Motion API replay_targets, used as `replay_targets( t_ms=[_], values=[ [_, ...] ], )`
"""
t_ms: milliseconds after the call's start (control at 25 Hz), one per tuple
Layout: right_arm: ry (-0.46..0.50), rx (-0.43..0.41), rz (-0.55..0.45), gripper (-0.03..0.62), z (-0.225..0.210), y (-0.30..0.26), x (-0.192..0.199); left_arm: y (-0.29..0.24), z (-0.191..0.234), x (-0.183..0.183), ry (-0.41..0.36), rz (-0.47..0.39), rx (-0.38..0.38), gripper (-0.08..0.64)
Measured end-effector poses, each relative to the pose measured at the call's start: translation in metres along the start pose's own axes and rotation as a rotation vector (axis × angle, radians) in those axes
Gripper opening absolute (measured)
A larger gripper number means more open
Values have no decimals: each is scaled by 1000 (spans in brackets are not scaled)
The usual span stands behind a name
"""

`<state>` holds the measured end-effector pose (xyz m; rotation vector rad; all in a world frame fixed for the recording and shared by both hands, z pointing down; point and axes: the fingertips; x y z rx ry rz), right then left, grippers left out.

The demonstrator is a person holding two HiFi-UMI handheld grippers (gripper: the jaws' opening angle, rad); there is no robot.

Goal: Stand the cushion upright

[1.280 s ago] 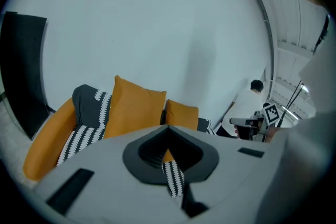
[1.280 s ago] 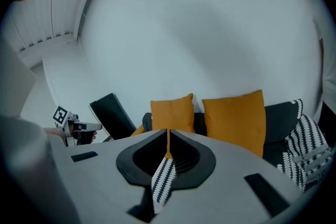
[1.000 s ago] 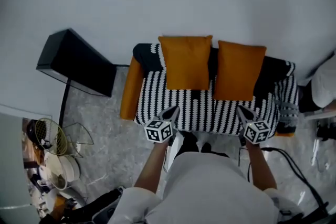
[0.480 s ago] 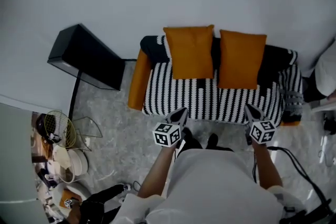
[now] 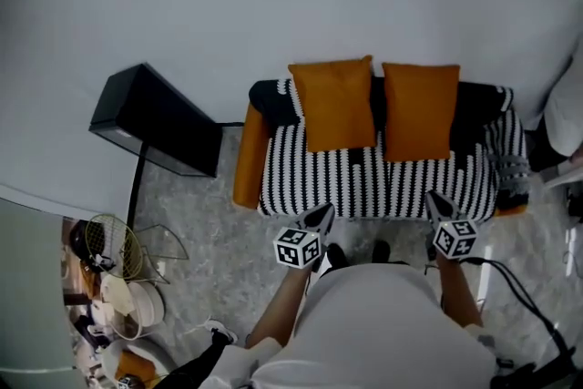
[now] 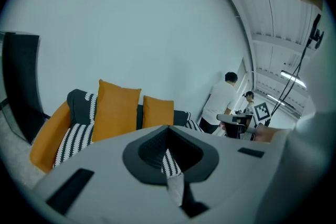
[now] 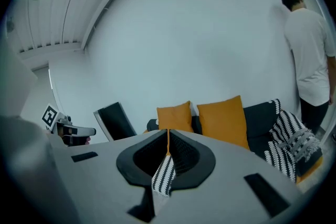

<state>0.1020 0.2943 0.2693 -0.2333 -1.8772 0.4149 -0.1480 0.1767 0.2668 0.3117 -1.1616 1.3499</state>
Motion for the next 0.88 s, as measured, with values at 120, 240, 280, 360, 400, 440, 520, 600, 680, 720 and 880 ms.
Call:
replay_targets(
  t_ms=[120,240,280,360,400,440,520,600,680,720,880],
  values=[
    [-5,6,3,38,4,3,4,1,-1,5,8,11,12,2],
    [1,4,-1,38,10,0,4,2,1,3,-6,14,24,2],
    [3,5,-3,38,11,0,3,3,3,2,-6,16,24,1],
    [2,9,-9,38,12,0,1,3,5,2,0,17,25,2],
    [1,11,-13,38,12,0,-1,3,6,1,2,16,27,2],
    [0,13,-15,38,12,-1,-2,2,6,0,2,15,28,2],
    [-2,13,-18,38,11,-3,-5,0,7,-3,-1,10,30,2],
    [-1,12,-16,38,10,-6,-6,-2,8,-6,-1,6,30,2],
    [0,11,-15,38,8,-7,-7,-5,8,-9,-1,4,30,2],
    [0,12,-15,38,6,-8,-7,-7,8,-10,-1,3,31,2],
    [-1,12,-18,38,2,-15,-11,-14,12,-19,-1,-6,28,2]
  ],
)
Point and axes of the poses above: the fingertips, and each gripper's own axes: y backward along the fingers, z to its left, x out of its underside, and after that the axes turned 2 degrees about y, right-handed
